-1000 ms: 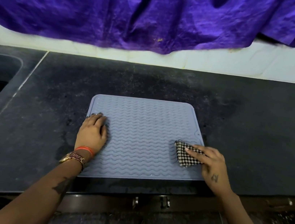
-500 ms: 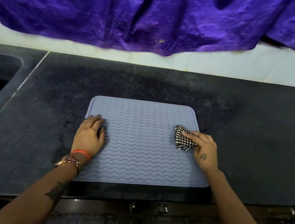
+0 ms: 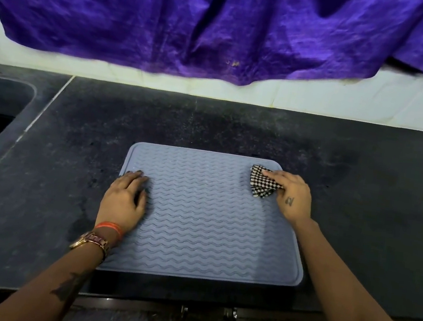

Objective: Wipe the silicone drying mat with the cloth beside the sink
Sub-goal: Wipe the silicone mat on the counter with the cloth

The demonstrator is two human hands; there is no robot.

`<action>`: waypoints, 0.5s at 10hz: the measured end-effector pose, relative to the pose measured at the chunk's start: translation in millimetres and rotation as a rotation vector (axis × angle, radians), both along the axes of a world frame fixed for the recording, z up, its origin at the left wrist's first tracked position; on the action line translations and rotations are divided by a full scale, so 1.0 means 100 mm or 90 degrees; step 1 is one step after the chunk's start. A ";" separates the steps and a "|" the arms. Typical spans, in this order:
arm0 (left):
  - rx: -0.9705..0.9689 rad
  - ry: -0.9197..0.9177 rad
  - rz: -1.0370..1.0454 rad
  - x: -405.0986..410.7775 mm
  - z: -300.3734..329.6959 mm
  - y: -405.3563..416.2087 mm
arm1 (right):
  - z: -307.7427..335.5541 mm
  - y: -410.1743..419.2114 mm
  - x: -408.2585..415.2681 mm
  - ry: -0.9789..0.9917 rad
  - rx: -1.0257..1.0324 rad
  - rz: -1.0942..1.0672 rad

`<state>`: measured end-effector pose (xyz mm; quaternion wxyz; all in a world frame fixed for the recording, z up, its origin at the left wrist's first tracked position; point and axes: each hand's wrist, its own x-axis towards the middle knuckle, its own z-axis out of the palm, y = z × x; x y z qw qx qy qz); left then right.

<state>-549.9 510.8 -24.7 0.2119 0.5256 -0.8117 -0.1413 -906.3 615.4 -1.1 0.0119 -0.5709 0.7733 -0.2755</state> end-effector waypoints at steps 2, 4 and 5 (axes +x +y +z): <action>0.004 0.001 0.005 -0.02 0.01 0.00 | -0.05 -0.12 -0.02 0.031 0.045 0.029; 0.013 -0.002 0.009 -0.02 0.03 0.01 | -0.02 -0.36 -0.10 0.067 0.073 -0.006; 0.017 -0.001 0.009 -0.02 0.03 0.01 | -0.12 -0.42 -0.07 0.093 0.182 -0.026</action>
